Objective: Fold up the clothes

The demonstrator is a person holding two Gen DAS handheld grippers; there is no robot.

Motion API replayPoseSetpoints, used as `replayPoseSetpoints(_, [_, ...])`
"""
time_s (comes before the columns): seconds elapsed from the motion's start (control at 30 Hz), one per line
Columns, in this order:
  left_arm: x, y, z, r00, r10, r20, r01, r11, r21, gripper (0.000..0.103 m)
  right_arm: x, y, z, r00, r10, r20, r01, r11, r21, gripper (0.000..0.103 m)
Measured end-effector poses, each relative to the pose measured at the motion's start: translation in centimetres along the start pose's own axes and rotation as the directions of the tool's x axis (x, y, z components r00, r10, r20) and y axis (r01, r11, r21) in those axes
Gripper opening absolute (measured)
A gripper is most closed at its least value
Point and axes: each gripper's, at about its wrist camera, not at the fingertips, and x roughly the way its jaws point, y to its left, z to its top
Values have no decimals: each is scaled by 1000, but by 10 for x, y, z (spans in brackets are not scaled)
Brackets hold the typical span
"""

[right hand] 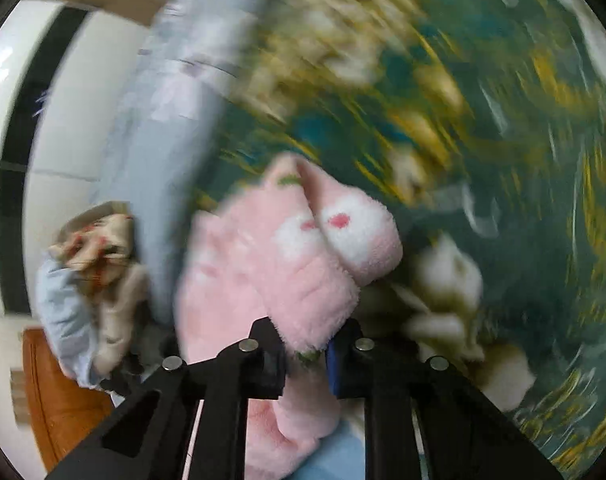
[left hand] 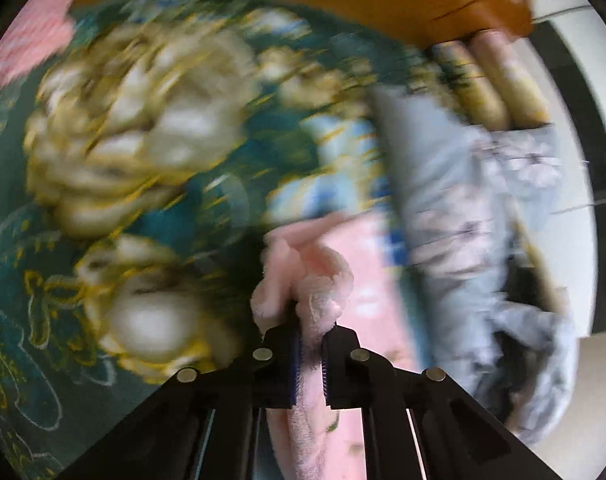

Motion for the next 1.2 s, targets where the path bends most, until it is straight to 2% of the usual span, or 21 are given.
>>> replayPoseSetpoints(0.1, [-20,6,2,1000,-29,1,29,999,31,8,-44,29,12,994,90,59,-83,990,-111,14])
replayPoseSetpoints(0.2, [-39,13,4,998,-57,2,57,996,62,8,-78,34,14,988,117,97,-98,978,-186,14])
replayPoseSetpoints(0.27, [-53,17,5,997,-76,2,76,994,82,8,-84,15,12,989,110,100,-89,977,-193,14])
replayPoseSetpoints(0.33, [-56,28,4,998,-70,-7,71,994,88,9,-68,-14,4,998,35,48,-27,987,-160,15])
replayPoseSetpoints(0.43, [-12,81,-9,995,66,-80,-68,997,-29,9,-26,-59,-10,995,-85,-58,82,996,-47,15])
replayPoseSetpoints(0.47, [-3,98,-13,993,76,-95,-84,992,-90,9,-18,-68,-15,992,-105,-68,105,994,-14,15])
replayPoseSetpoints(0.5, [-1,108,-16,995,50,-87,-63,987,-148,9,-12,-77,-19,991,-116,-70,118,993,19,15])
replayPoseSetpoints(0.57, [-6,110,-15,998,13,-64,-25,982,-188,9,-14,-85,-23,993,-101,-58,104,993,57,15])
replayPoseSetpoints(0.63, [-14,89,-8,998,12,-56,-18,995,-102,9,-22,-80,-19,996,-80,-46,81,996,40,15])
replayPoseSetpoints(0.73, [-33,54,5,997,-70,-22,69,998,-10,8,-37,-54,-13,998,-52,-28,50,997,-63,15])
replayPoseSetpoints(0.83, [-63,27,9,983,-183,28,180,980,86,8,-57,-27,-14,999,32,18,-28,984,-176,15])
replayPoseSetpoints(0.87, [-70,25,9,984,-175,44,169,977,129,8,-62,-23,-16,999,38,34,-30,977,-212,15])
replayPoseSetpoints(0.93, [-64,36,9,995,-96,42,88,984,157,9,-56,-28,-19,999,-30,22,35,970,-241,15])
replayPoseSetpoints(0.97, [-56,48,9,999,-43,29,38,989,145,9,-47,-35,-21,998,-70,1,68,970,-234,15])
replayPoseSetpoints(1.03, [-33,84,6,998,55,-20,-54,996,65,9,-27,-54,-24,990,-126,-57,113,975,-190,15])
replayPoseSetpoints(1.13, [-18,121,-4,994,95,-61,-98,994,-48,10,-17,-70,-30,985,-151,-82,137,979,-148,16])
replayPoseSetpoints(1.2, [-20,121,1,993,84,-78,-88,995,-53,13,-17,-72,-29,985,-149,-89,136,981,-141,21])
